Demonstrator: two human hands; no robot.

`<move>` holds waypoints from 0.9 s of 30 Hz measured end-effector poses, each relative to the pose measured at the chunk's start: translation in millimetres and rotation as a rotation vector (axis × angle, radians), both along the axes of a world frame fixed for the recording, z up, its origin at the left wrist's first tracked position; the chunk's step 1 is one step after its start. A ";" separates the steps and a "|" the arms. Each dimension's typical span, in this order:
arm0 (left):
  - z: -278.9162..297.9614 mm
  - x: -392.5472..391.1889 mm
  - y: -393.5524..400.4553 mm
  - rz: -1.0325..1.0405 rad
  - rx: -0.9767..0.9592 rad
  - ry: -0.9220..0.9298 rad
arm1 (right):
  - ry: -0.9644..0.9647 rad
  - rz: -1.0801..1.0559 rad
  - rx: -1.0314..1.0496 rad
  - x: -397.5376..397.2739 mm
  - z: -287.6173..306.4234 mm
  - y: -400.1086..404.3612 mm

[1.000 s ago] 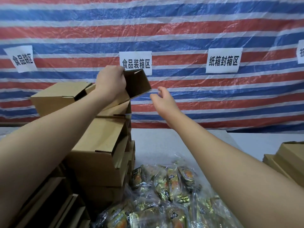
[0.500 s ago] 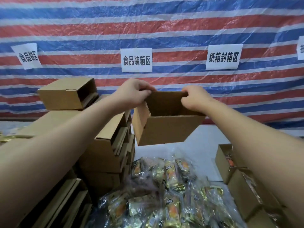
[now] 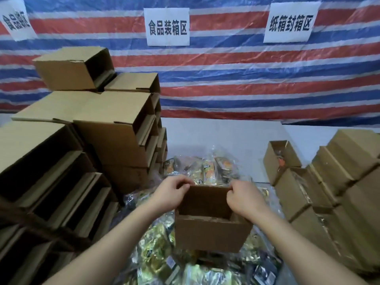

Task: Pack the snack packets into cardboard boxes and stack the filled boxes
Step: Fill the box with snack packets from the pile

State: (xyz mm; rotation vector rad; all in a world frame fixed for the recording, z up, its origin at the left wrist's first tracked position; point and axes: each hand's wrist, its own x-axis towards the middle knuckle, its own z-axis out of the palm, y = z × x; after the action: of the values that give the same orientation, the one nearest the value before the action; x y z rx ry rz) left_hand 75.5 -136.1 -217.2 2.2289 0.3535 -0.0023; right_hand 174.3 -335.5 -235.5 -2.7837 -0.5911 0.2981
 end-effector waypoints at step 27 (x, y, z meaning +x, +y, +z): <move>-147.7 -88.1 -55.2 0.187 -0.221 0.169 | 0.121 -0.018 -0.113 -85.7 -105.5 -49.8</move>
State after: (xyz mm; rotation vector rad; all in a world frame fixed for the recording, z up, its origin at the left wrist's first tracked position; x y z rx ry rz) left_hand -12.6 -191.3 -364.9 1.9752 0.6222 -0.1245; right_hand 88.7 -385.3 -341.0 -2.8511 -0.5350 0.5073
